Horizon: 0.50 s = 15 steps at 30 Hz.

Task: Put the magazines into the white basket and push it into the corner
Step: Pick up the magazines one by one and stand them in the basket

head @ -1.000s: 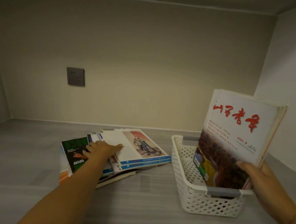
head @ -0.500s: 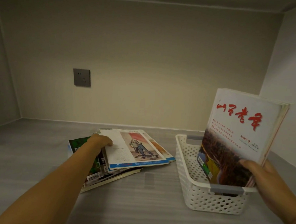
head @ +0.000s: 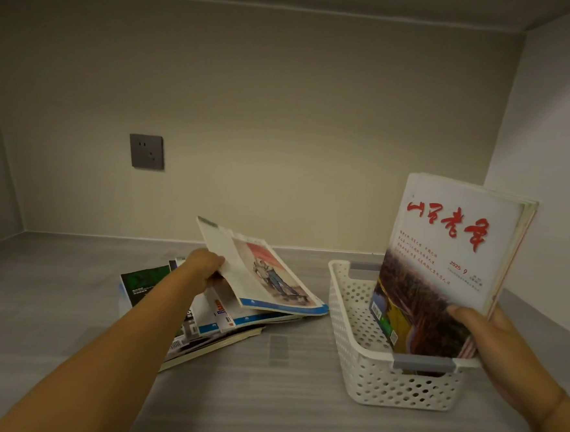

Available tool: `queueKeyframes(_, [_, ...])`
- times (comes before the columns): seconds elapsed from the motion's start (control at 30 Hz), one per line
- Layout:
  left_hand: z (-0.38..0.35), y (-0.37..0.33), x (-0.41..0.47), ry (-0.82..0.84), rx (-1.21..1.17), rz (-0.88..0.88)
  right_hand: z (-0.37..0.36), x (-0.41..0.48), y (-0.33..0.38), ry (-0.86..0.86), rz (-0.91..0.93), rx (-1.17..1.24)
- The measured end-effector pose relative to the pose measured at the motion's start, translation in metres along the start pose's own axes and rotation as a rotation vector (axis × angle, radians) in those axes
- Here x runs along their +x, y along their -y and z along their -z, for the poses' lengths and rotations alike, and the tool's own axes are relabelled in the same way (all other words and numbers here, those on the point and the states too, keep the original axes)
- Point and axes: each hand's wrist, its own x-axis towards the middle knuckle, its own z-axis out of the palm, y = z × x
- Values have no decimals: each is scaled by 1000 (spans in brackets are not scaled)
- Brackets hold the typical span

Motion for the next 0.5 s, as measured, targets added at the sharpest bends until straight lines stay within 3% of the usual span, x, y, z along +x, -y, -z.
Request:
queueKeyframes(0.3, [-56,-57,-86,-236,75,-778,-2,-1,4,35,-13,-12])
queueKeyframes(0.4, [-73,-69,-108,-308,45,-908,-2,-1,4,53,1,-4])
queueKeyframes(0.5, [-90,-73,-124,-328,79,-925,-2,0,3,56,4,-9])
